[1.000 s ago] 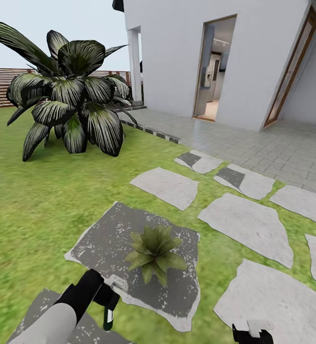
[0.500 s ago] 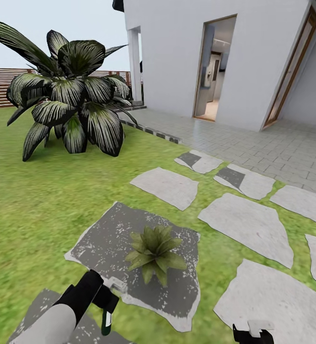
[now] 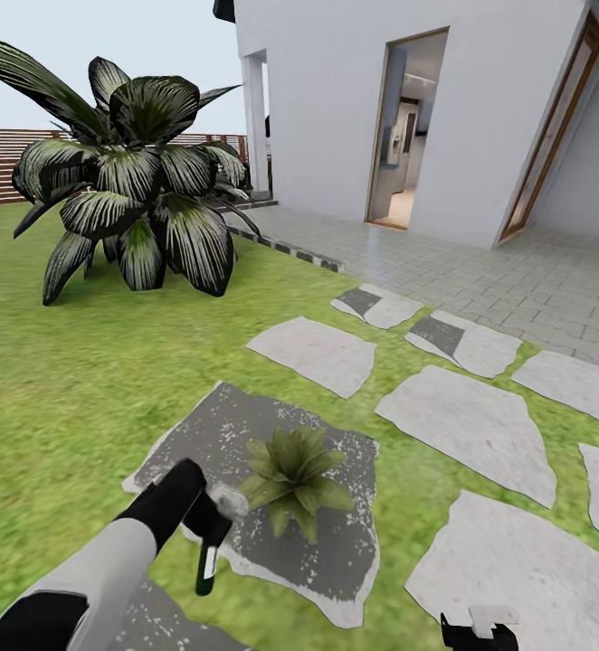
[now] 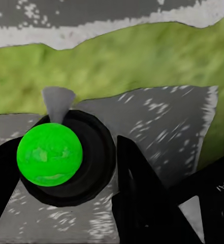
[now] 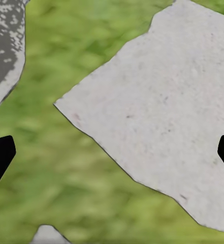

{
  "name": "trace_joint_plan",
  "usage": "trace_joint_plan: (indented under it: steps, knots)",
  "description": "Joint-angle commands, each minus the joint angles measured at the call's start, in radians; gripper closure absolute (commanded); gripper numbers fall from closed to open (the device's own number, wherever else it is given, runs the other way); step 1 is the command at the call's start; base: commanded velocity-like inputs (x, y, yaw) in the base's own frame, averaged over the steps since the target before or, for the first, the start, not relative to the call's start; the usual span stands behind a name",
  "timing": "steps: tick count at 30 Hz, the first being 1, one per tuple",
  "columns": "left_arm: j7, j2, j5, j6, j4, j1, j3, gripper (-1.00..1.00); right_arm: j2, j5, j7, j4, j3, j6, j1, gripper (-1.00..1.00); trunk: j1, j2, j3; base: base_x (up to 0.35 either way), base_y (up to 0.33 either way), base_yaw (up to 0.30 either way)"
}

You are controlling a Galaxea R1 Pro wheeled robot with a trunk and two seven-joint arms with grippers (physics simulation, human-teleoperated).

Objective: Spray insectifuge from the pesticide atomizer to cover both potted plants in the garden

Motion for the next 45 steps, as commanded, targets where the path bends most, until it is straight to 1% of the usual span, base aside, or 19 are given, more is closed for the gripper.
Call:
trace_joint_plan:
  steps: [1, 4, 8, 10, 17, 24, 28, 31, 35, 39, 40, 41, 43, 45]
  knots:
    - [-0.016, 0.002, -0.016, 0.008, -0.001, 0.003, -0.018, 1.00, 0.000, -0.003, -0.003, 0.001, 0.004, -0.003, -0.001, -1.00, 0.000, 0.000, -0.001, 0.000, 0.000, 0.000]
    - [-0.019, 0.012, -0.021, 0.003, 0.000, 0.007, -0.033, 1.00, 0.000, -0.003, -0.002, 0.001, 0.004, -0.003, -0.001, -1.00, 0.000, 0.000, -0.001, 0.000, 0.000, 0.000]
    - [-0.016, 0.023, -0.020, 0.001, 0.013, 0.017, -0.035, 1.00, 0.000, -0.003, -0.001, 0.000, 0.004, -0.003, -0.001, -1.00, 0.000, 0.000, -0.001, 0.000, 0.000, 0.000]
    - [-0.016, 0.024, -0.020, 0.000, 0.004, 0.038, -0.034, 1.00, 0.000, -0.004, -0.002, -0.001, 0.004, -0.003, -0.001, -1.00, 0.000, 0.000, -0.001, 0.050, -0.055, 0.008]
    - [-0.013, 0.024, -0.020, -0.001, 0.001, 0.048, -0.032, 1.00, 0.001, -0.004, -0.004, -0.001, 0.004, -0.003, -0.001, -1.00, 0.000, 0.000, -0.001, 0.128, -0.209, 0.209]
    - [-0.002, 0.024, -0.019, -0.001, -0.002, 0.048, -0.027, 1.00, 0.002, -0.004, -0.004, -0.001, 0.004, -0.003, -0.001, -1.00, 0.000, 0.000, -0.001, -0.172, -0.212, 0.258]
    - [0.002, 0.024, -0.019, -0.001, -0.003, 0.048, -0.027, 1.00, 0.002, -0.003, -0.004, -0.001, 0.004, -0.003, -0.001, -1.00, 0.000, 0.000, -0.001, -0.088, -0.059, 0.063]
    - [0.020, 0.024, -0.018, -0.002, -0.002, 0.048, -0.026, 1.00, 0.002, -0.004, -0.004, -0.001, 0.004, -0.003, -0.001, -1.00, 0.000, 0.000, -0.001, -0.014, -0.009, 0.010]
    - [0.066, 0.022, -0.010, -0.004, -0.001, 0.048, -0.026, 1.00, 0.002, -0.004, -0.004, -0.001, 0.004, -0.003, -0.001, -1.00, 0.000, 0.000, -0.001, -0.002, -0.002, 0.058]
    - [0.072, 0.014, -0.005, -0.006, -0.002, 0.048, -0.024, 1.00, 0.003, -0.004, -0.003, -0.001, 0.004, -0.003, -0.001, -1.00, 0.000, 0.000, -0.001, 0.000, 0.000, 0.242]
    - [0.073, 0.011, 0.027, -0.057, 0.005, 0.048, -0.024, 1.00, 0.003, -0.004, -0.004, -0.001, 0.004, -0.003, -0.001, -1.00, 0.000, 0.000, -0.001, 0.000, 0.000, 0.274]
    - [0.073, 0.011, 0.048, -0.084, 0.010, 0.048, -0.024, 1.00, 0.003, -0.004, -0.004, -0.001, 0.004, -0.003, -0.001, -1.00, 0.000, 0.000, -0.001, 0.000, 0.000, 0.276]
    - [0.074, 0.013, 0.067, -0.106, 0.014, 0.048, -0.024, 1.00, 0.003, -0.004, -0.005, -0.001, 0.004, -0.003, -0.001, -1.00, 0.000, 0.000, -0.001, 0.000, 0.000, 0.271]
    - [0.074, 0.012, 0.074, -0.114, 0.016, 0.048, -0.025, 1.00, 0.002, -0.005, -0.006, -0.001, 0.003, -0.003, -0.001, -1.00, 0.000, 0.000, -0.001, 0.000, 0.000, 0.157]
